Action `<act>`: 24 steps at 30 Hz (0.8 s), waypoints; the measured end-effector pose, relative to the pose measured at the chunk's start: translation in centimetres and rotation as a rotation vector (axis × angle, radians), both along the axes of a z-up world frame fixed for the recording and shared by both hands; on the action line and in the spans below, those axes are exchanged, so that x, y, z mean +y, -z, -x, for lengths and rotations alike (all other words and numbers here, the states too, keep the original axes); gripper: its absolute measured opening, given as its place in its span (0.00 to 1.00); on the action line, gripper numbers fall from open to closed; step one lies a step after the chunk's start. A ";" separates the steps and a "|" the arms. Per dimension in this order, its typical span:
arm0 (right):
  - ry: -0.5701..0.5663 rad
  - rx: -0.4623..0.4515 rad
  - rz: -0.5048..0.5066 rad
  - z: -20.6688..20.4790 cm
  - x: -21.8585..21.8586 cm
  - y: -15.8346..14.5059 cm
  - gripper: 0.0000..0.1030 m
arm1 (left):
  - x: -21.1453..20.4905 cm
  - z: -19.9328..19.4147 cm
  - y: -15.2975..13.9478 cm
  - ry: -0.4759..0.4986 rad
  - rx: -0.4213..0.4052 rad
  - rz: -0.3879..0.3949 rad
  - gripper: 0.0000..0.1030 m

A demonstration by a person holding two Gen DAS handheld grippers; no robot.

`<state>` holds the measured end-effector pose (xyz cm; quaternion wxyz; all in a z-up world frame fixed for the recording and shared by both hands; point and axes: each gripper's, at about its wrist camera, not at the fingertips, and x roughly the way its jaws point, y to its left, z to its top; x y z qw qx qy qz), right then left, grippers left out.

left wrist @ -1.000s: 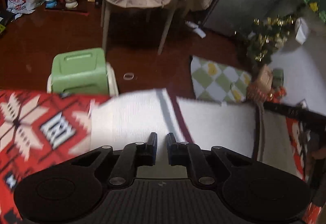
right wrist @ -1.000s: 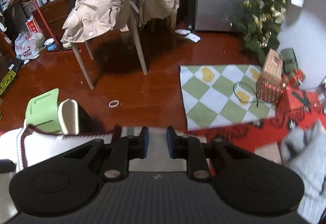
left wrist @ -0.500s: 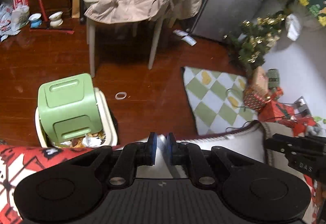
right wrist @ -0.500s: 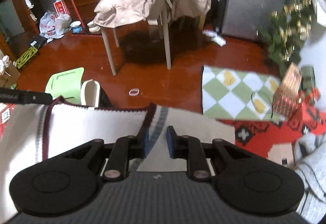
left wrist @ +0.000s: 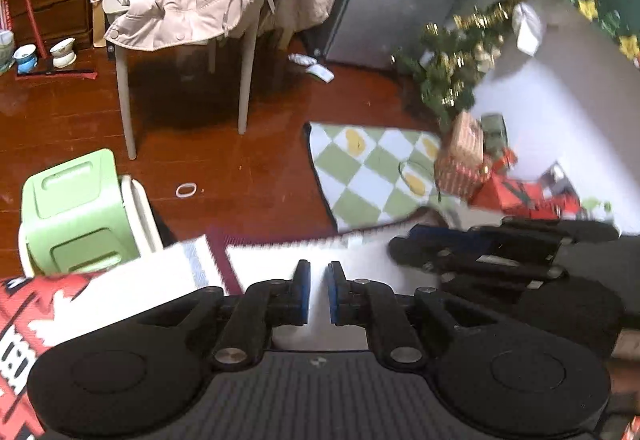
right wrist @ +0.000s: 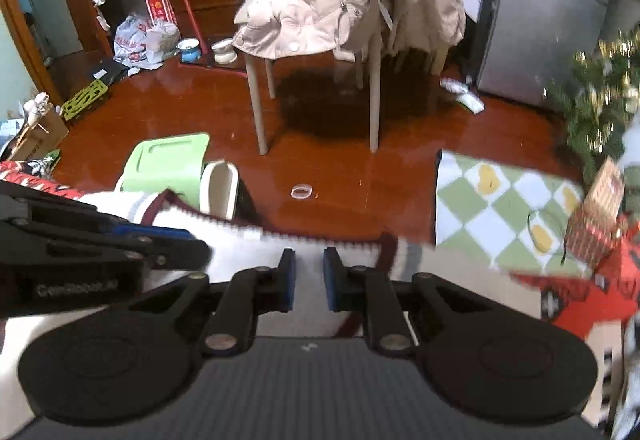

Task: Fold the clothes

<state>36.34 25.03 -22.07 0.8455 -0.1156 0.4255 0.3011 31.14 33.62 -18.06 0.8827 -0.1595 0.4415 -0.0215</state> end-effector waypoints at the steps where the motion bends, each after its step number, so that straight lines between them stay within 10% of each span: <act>1: -0.003 -0.015 0.001 -0.2 0.5 0.2 0.16 | 0.0 -0.4 0.2 -0.004 -0.001 0.002 0.10; 12: 0.262 -0.042 -0.062 -1.8 -7.6 -3.6 0.17 | 3.6 3.4 -3.3 -0.184 0.008 0.026 0.07; 24: 0.256 -0.033 -0.002 -3.7 -10.0 0.6 0.05 | 7.0 4.3 -0.8 -0.257 0.020 -0.034 0.02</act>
